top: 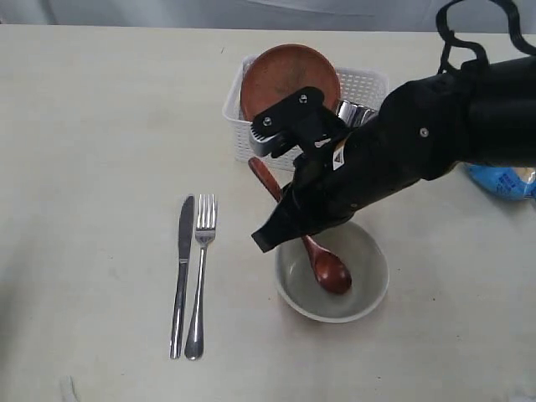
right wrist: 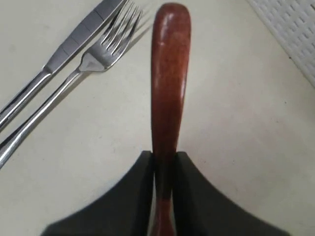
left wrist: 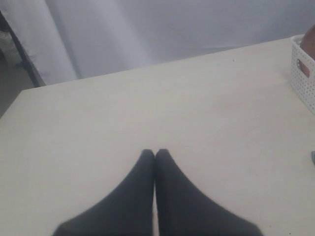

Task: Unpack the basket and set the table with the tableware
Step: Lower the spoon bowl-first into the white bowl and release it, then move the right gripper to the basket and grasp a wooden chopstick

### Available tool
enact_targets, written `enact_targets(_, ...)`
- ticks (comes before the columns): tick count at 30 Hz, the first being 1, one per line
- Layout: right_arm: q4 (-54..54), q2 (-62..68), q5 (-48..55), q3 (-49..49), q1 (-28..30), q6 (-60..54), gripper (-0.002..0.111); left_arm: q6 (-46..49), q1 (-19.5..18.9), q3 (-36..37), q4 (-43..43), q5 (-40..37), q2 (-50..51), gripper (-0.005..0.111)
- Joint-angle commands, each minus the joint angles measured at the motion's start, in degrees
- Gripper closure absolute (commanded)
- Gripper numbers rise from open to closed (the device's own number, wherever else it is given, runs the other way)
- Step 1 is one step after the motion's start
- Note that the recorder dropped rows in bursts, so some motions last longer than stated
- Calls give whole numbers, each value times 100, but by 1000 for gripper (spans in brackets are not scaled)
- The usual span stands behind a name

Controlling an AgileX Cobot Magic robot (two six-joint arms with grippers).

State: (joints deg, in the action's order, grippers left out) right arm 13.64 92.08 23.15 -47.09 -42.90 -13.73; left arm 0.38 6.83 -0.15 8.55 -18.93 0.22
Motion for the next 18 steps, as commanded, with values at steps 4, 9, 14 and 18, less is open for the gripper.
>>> enact_targets(4, -76, -70, 135, -18, -7, -86, 65, -38, 40, 15, 37, 58, -22, 107)
enact_targets(9, -582, -586, 288, -413, 21, 553, 65, -38, 40, 15, 37, 58, -22, 107)
enact_targets(14, -1288, -664, 1097, -1244, 497, 1750, 65, -38, 40, 15, 37, 58, -22, 107)
enact_targets(18, -1699, -322, 2648, -2166, 909, 1737, 65, -38, 40, 15, 37, 58, -22, 107)
